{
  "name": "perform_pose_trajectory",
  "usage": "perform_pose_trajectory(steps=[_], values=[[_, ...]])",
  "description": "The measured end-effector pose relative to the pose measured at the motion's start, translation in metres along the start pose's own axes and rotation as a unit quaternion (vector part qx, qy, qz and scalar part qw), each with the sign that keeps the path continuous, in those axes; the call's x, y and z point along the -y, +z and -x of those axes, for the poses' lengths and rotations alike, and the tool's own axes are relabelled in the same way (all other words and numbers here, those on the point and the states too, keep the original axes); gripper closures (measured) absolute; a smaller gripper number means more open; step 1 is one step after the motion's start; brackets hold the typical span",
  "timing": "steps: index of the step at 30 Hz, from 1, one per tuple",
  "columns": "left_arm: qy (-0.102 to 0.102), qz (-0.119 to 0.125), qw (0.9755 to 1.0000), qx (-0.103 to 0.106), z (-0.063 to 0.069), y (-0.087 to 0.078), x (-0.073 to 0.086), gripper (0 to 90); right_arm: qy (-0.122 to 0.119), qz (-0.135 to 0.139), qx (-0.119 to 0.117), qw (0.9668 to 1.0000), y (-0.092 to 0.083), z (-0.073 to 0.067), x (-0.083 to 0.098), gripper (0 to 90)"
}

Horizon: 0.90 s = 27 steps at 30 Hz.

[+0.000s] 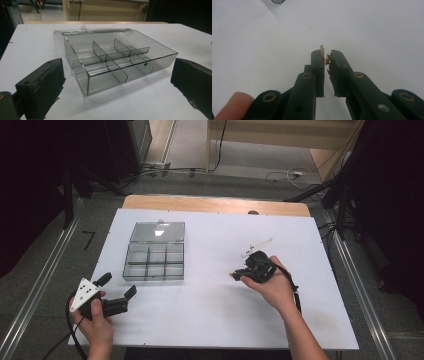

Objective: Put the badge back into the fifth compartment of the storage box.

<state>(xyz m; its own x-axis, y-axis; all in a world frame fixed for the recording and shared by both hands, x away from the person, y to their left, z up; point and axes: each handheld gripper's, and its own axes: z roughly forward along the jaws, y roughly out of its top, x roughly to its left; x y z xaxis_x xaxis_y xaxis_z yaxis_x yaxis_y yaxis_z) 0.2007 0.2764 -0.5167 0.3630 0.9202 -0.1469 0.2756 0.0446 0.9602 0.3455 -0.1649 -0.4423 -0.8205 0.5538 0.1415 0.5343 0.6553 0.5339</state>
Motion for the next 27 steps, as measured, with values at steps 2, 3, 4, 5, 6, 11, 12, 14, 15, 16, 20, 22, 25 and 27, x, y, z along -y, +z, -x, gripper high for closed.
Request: perform_pose_trajectory(steps=[2, 3, 4, 5, 6, 11, 12, 14, 15, 16, 20, 22, 25, 27], values=[[0.0, 0.001, 1.0, 0.0, 0.0, 0.0, 0.0, 0.0, -0.002, -0.003, -0.002, 1.0, 0.003, -0.003, -0.004, 80.0], [0.0, 0.001, 1.0, 0.0, 0.0, 0.0, 0.0, 0.0, 0.0, -0.003, -0.002, 1.0, 0.005, -0.004, -0.006, 79.9], [-0.001, 0.001, 1.0, 0.0, 0.0, 0.0, 0.0, 0.0, -0.005, -0.003, -0.005, 1.0, 0.007, -0.005, -0.008, 80.0], [-0.002, 0.003, 1.0, 0.0, 0.0, 0.0, 0.0, 0.0, -0.006, -0.003, -0.006, 1.0, 0.008, -0.006, -0.01, 80.0], [-0.002, 0.002, 1.0, 0.0, 0.0, 0.0, 0.0, 0.0, -0.008, -0.003, -0.006, 0.9999, 0.01, -0.007, -0.012, 80.0], [-0.004, 0.003, 1.0, 0.0, 0.0, 0.0, 0.0, 0.0, -0.014, -0.004, -0.012, 0.9998, 0.016, -0.013, -0.021, 79.9], [-0.004, 0.003, 1.0, 0.0, 0.0, 0.0, 0.0, 0.0, -0.014, -0.004, -0.012, 0.9998, 0.016, -0.014, -0.023, 79.9], [-0.003, 0.002, 1.0, 0.001, 0.0, 0.0, 0.0, 0.0, -0.015, -0.002, -0.015, 0.9998, 0.018, -0.016, -0.026, 79.9], [-0.003, 0.002, 1.0, 0.001, 0.0, 0.0, 0.0, 0.0, -0.018, -0.002, -0.016, 0.9997, 0.019, -0.017, -0.028, 80.0], [-0.004, 0.002, 1.0, 0.001, 0.0, 0.0, 0.0, 0.0, -0.017, -0.004, -0.015, 0.9997, 0.019, -0.018, -0.029, 80.0], [-0.004, 0.002, 1.0, 0.001, -0.001, 0.0, 0.0, 0.0, -0.019, -0.004, -0.018, 0.9996, 0.022, -0.021, -0.036, 79.9], [-0.004, 0.003, 1.0, 0.0, -0.001, 0.0, 0.0, 0.0, -0.022, -0.003, -0.021, 0.9995, 0.024, -0.023, -0.039, 79.9], [-0.005, 0.003, 1.0, 0.0, -0.001, 0.0, 0.0, 0.0, -0.026, -0.001, -0.025, 0.9994, 0.027, -0.025, -0.044, 79.9], [-0.007, 0.004, 1.0, 0.0, -0.002, 0.0, 0.0, 0.0, -0.024, -0.001, -0.027, 0.9994, 0.028, -0.028, -0.046, 79.9]])
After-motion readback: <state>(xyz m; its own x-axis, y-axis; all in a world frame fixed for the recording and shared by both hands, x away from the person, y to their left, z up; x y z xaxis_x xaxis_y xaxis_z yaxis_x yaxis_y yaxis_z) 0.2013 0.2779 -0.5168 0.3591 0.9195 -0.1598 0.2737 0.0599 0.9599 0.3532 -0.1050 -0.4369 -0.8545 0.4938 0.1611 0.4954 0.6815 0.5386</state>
